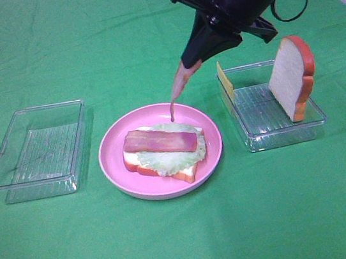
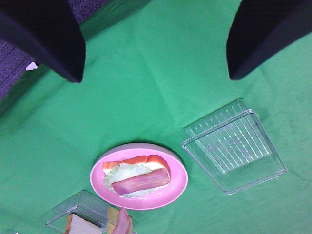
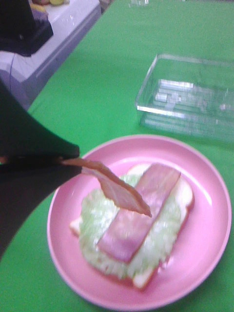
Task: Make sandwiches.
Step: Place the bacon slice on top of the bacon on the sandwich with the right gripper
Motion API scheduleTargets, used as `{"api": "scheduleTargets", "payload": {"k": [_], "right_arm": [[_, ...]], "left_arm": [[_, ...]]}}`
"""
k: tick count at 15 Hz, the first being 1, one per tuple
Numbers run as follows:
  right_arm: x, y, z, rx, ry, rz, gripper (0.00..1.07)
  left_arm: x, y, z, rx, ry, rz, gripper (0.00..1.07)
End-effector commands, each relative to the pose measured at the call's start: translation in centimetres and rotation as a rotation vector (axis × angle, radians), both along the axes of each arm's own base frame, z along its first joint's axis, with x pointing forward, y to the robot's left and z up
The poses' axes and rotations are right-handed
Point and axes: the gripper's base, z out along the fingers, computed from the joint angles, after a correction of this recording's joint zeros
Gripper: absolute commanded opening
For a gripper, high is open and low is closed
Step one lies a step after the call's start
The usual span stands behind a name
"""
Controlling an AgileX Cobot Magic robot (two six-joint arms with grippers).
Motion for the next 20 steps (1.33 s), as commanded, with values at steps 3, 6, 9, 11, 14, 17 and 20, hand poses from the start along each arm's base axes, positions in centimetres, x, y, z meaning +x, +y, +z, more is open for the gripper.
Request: {"api": "scheduleTargets", "payload": {"k": [3, 6, 9, 11, 14, 17, 20], "right_arm": [[-0.6, 5.0, -1.1, 0.126, -0.038, 0.063, 0.00], [-0.4, 7.9, -3.7, 0.147, -0.018, 0.021, 0.00], [0.0, 8.7, -5.6, 0.170, 0.015, 0.012, 0.00], [0.4, 8.2, -6.9, 0.063, -0.032, 0.033, 0.00], [0.7, 7.1, -7.7, -0.083, -0.040, -0.012, 0.00], [1.1, 5.7, -8.5, -0.259, -0.044, -0.075, 0.00], [1.2, 4.8, -8.8, -0.357, -0.059, -0.090, 0.00]], "left_arm": [[-0.3, 0.1, 0.0, -0.023, -0.022, -0.001, 0.76], [-0.3, 0.1, 0.0, -0.023, -0.022, -0.001, 0.76], [-0.3, 0.1, 0.0, -0.023, -0.022, -0.001, 0.76], [-0.3, 0.1, 0.0, -0.023, -0.022, -0.001, 0.76], [-0.3, 0.1, 0.0, -0.023, -0.022, -0.001, 0.76], [-0.3, 0.1, 0.0, -0.023, -0.022, -0.001, 0.76], [-0.3, 0.1, 0.0, -0.023, -0.022, -0.001, 0.76]]}}
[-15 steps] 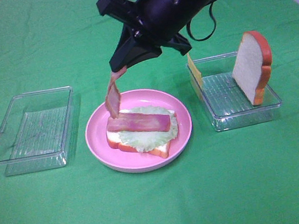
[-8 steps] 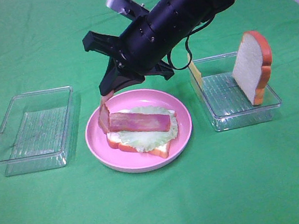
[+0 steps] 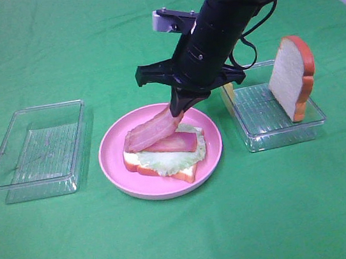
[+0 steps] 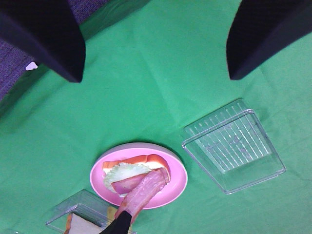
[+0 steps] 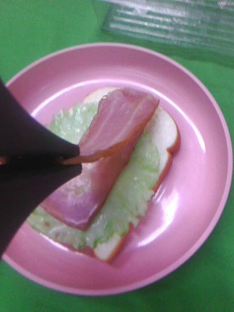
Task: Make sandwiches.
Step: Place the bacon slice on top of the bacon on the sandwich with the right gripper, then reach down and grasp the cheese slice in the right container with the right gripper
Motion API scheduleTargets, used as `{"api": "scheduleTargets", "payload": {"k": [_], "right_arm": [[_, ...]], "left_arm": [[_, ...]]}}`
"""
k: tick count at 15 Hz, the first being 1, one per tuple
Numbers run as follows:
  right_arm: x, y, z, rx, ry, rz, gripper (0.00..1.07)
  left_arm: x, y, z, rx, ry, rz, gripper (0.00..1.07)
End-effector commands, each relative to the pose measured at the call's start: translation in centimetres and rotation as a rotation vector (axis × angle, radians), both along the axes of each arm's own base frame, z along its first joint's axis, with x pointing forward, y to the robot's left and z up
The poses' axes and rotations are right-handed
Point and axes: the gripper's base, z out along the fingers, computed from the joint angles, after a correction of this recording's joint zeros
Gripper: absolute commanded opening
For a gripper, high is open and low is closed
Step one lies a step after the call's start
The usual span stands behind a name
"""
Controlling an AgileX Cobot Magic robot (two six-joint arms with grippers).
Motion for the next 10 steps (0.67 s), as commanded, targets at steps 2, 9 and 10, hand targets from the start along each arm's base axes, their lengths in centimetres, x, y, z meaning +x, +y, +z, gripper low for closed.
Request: {"api": "scheduleTargets", "payload": {"k": [2, 9, 10], "right_arm": [[0.0, -0.5, -0.1, -0.073, -0.002, -0.005, 0.00], [-0.3, -0.6, 0.9, -0.079, 0.015, 0.011, 0.68], [-0.3, -0.6, 1.9, -0.090, 0.015, 0.027, 0.68]], "left_arm": [[-0.3, 0.1, 0.0, -0.022, -0.021, -0.001, 0.76], [-0.3, 0.1, 0.0, -0.022, -0.021, -0.001, 0.76], [-0.3, 0.1, 0.0, -0.022, -0.021, -0.001, 0.76]]}}
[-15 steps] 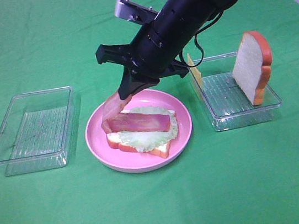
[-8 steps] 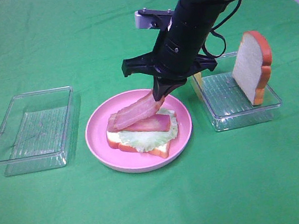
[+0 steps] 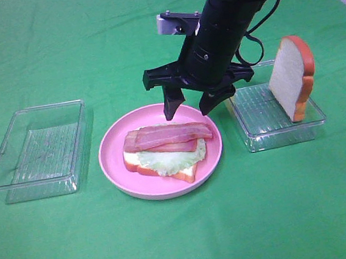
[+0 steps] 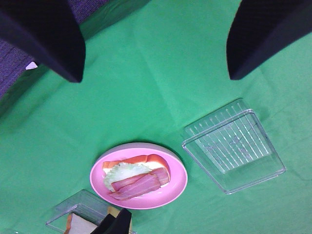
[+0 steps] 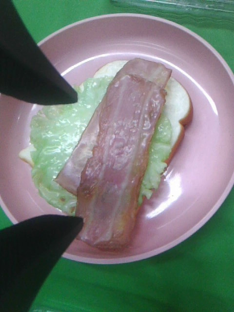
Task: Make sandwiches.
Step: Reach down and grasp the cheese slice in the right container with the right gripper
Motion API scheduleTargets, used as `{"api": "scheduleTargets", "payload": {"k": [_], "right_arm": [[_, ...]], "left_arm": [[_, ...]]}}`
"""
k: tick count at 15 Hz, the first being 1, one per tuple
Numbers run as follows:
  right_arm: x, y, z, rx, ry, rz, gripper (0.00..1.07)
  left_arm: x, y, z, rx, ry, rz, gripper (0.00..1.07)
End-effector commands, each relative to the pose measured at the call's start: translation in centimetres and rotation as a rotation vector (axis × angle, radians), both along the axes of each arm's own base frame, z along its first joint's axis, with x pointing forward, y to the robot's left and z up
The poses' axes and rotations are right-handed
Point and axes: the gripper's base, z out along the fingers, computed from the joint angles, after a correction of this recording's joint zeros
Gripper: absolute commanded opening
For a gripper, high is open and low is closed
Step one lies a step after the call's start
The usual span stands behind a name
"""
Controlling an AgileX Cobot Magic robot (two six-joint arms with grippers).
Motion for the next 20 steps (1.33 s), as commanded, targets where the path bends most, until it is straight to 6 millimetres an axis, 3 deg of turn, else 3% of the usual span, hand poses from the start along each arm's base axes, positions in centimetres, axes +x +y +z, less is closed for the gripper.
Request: {"api": "scheduleTargets", "payload": {"k": [1, 4, 6, 9, 10, 12, 14, 20], "right_arm": [[-0.1, 0.0, 2.5, -0.021, 0.001, 0.033, 0.68], [0.1, -0.2, 5.8, -0.096, 0.042, 0.100, 0.64], [1.0, -0.6, 8.7, -0.162, -0.035, 0.121, 0.63], [2.2, -1.1, 10.2, -0.233, -0.149, 0.112, 0.56], [2.9, -1.6, 10.1, -0.251, -0.163, 0.091, 0.52], [5.2, -3.3, 7.7, -0.213, -0.107, 0.015, 0.51], [6.3, -4.1, 6.5, -0.174, -0.087, -0.019, 0.51], [7.8, -3.8, 3.7, -0.171, -0.111, 0.011, 0.52]], "left_arm": [[-0.3, 0.1, 0.0, -0.022, -0.021, -0.001, 0.76], [-0.3, 0.1, 0.0, -0.022, -0.021, -0.001, 0.76], [-0.3, 0.1, 0.0, -0.022, -0.021, -0.001, 0.76], [-0.3, 0.1, 0.0, -0.022, -0.021, -0.001, 0.76], [-0.3, 0.1, 0.0, -0.022, -0.021, -0.001, 0.76], [-0.3, 0.1, 0.0, -0.022, -0.021, -0.001, 0.76], [-0.3, 0.1, 0.0, -0.022, -0.021, -0.001, 0.76], [-0.3, 0.1, 0.0, -0.022, -0.021, -0.001, 0.76]]}}
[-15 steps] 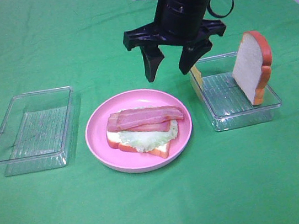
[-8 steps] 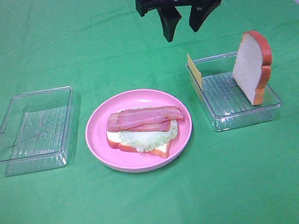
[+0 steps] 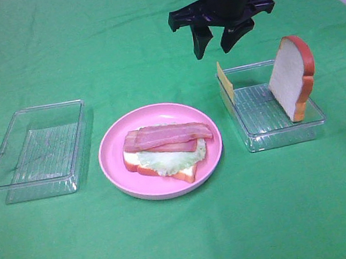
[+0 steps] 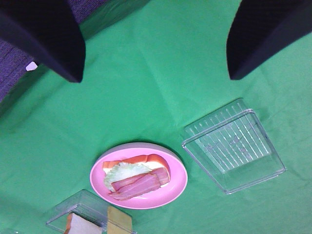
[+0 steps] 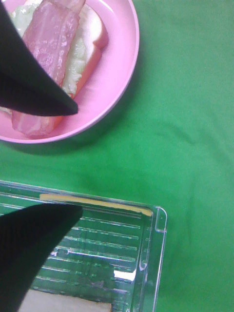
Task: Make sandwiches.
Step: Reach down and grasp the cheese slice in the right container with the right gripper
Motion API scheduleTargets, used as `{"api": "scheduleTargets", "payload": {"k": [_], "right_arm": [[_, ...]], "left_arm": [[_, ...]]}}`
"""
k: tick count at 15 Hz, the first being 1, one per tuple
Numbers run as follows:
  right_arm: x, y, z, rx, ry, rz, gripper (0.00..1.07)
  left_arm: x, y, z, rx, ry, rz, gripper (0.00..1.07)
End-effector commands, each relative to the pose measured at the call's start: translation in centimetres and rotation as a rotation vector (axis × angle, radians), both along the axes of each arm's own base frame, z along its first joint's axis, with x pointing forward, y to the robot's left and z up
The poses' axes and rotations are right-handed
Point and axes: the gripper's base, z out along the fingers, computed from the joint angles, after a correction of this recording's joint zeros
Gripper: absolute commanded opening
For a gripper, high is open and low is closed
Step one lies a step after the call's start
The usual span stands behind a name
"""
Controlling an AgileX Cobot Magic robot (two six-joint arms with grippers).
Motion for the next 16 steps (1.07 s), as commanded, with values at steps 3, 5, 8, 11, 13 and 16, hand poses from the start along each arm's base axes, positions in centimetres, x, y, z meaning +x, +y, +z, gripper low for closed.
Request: {"api": "scheduleTargets", "payload": {"k": [3, 5, 8, 11, 13, 16], "right_arm": [[0.8, 0.0, -3.5, -0.049, 0.065, -0.014, 0.53], [1.0, 0.1, -4.3, -0.056, 0.074, -0.014, 0.53], [1.3, -0.3, -5.1, -0.102, 0.069, -0.035, 0.53], [1.6, -0.5, -6.1, -0.138, 0.068, -0.042, 0.51], [1.7, -0.4, -6.7, -0.142, 0.076, -0.041, 0.44], [1.8, -0.5, -6.8, -0.152, 0.064, -0.037, 0.29]], "left_arm": [[-0.2, 0.1, 0.0, -0.022, -0.021, -0.001, 0.76], [-0.2, 0.1, 0.0, -0.022, -0.021, -0.001, 0.76], [-0.2, 0.1, 0.0, -0.022, -0.021, -0.001, 0.76], [-0.2, 0.1, 0.0, -0.022, -0.021, -0.001, 0.76], [-0.2, 0.1, 0.0, -0.022, -0.021, -0.001, 0.76], [-0.2, 0.1, 0.0, -0.022, -0.021, -0.001, 0.76]]}}
